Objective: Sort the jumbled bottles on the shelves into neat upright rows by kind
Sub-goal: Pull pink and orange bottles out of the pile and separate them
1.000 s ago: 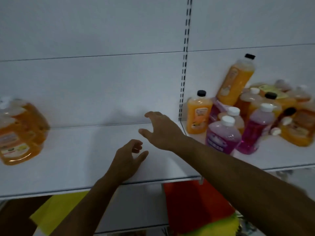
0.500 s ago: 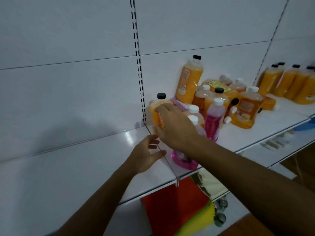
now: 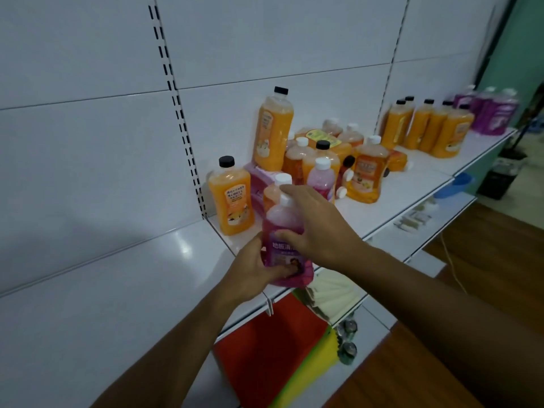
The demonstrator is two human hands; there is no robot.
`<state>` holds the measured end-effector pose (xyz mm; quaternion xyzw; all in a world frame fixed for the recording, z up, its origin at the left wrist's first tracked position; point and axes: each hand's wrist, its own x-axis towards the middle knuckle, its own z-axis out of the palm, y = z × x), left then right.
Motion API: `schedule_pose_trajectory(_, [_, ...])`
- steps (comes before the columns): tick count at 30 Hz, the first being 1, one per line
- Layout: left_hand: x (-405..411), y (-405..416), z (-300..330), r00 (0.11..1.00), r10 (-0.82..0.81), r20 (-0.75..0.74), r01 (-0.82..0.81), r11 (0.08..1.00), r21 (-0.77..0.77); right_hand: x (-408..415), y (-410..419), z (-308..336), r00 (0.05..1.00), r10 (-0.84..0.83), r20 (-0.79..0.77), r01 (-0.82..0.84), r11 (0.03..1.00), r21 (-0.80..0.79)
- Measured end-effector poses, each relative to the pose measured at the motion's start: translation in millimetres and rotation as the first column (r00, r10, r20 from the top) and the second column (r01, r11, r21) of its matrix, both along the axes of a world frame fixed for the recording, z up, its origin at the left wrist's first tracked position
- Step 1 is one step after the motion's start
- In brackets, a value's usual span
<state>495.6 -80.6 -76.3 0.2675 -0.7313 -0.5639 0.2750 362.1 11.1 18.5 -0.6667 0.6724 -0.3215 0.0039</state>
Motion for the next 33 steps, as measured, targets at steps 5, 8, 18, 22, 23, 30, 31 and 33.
schedule_pose_trajectory(5, [-25.7,18.0,-0.3,0.999,-0.038,0.011,0.039,0.999,-0.022,-34.0,16.1,2.2,0.999,-0.038,0.017,0.039,0.999,-0.013])
schedule_pose_trajectory(8, [-57.3,29.9,-0.2,0.999,-0.03,0.02,0.031,0.998,-0.062,-62.1,32.3,3.5,0.997,-0.047,0.065,0.049,0.999,-0.022])
schedule_pose_trajectory(18, [-211.2,84.2,15.5,0.991,-0.13,0.028,0.132,0.986,-0.101,-200.8,110.8,12.9,0.938,-0.207,0.279,0.212,0.977,0.011])
schedule_pose_trajectory(22, [-281.3,110.8,20.1,0.986,-0.17,-0.006,0.169,0.982,-0.08,-262.4,136.5,12.2,0.883,-0.344,0.318,0.35,0.936,0.04])
schedule_pose_trajectory(23, [-298.7,115.7,21.1,0.983,-0.184,-0.013,0.182,0.98,-0.078,-277.5,142.0,11.6,0.876,-0.371,0.309,0.376,0.926,0.045])
schedule_pose_trajectory(30, [-423.1,114.6,13.8,0.966,-0.259,0.004,0.258,0.962,-0.089,-389.6,150.2,1.1,0.838,-0.452,0.306,0.462,0.886,0.041])
schedule_pose_trajectory(31, [-443.5,110.2,12.4,0.963,-0.269,0.007,0.268,0.959,-0.089,-407.3,146.7,-0.1,0.834,-0.462,0.302,0.473,0.88,0.041])
schedule_pose_trajectory(33, [-486.3,97.4,9.3,0.957,-0.291,0.001,0.291,0.954,-0.077,-444.7,137.2,-2.1,0.826,-0.478,0.298,0.49,0.871,0.038])
